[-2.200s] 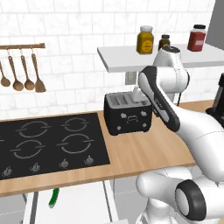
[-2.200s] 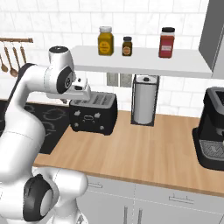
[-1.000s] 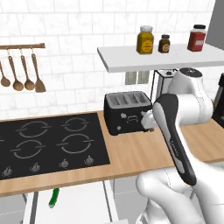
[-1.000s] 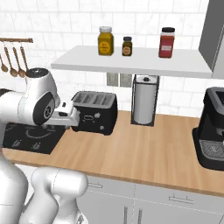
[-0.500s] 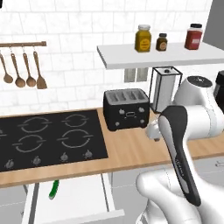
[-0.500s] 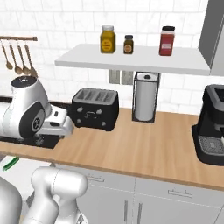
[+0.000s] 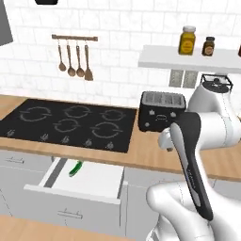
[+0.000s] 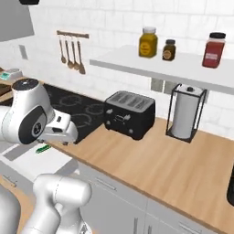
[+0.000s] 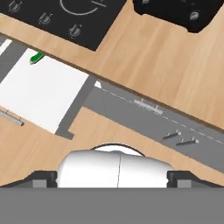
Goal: Pick up the knife from the drawer and place it on the cutting board. Then place the meat from the plate to the cutting board.
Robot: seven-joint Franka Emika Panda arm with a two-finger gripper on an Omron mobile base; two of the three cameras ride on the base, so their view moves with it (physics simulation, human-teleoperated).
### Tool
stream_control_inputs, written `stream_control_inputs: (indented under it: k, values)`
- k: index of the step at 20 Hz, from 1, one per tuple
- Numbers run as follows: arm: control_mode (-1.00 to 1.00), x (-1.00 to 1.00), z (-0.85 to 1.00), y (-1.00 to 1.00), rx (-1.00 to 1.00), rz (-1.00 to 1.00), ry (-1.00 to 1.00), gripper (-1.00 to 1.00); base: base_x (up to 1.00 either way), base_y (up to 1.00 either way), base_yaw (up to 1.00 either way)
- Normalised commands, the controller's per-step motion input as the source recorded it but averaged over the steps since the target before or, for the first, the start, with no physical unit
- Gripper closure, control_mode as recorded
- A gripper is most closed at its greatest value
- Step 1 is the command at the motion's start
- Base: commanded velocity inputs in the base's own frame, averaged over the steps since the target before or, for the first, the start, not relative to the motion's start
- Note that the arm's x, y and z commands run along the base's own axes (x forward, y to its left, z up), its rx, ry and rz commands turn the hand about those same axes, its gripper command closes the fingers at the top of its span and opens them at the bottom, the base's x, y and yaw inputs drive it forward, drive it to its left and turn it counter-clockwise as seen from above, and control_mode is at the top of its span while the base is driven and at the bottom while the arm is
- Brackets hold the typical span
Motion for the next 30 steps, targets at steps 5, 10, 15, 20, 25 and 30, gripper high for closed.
stream_control_inputs:
  k: [5, 10, 15, 20, 25, 30]
  values:
    - [1.00, 0.00, 0.00, 0.00, 0.00, 0.00, 0.00, -1.00, -0.06, -0.42, 0.80]
    - [1.00, 0.00, 0.00, 0.00, 0.00, 0.00, 0.00, -1.00, -0.01, -0.24, 0.77]
    - [1.00, 0.00, 0.00, 0.00, 0.00, 0.00, 0.00, -1.00, -0.08, -0.36, 0.56]
    - [1.00, 0.00, 0.00, 0.00, 0.00, 0.00, 0.00, -1.00, 0.25, -0.38, 0.13]
    - [1.00, 0.00, 0.00, 0.00, 0.00, 0.00, 0.00, -1.00, 0.25, -0.44, 0.13]
    - [1.00, 0.00, 0.00, 0.00, 0.00, 0.00, 0.00, -1.00, 0.44, -0.09, 0.17]
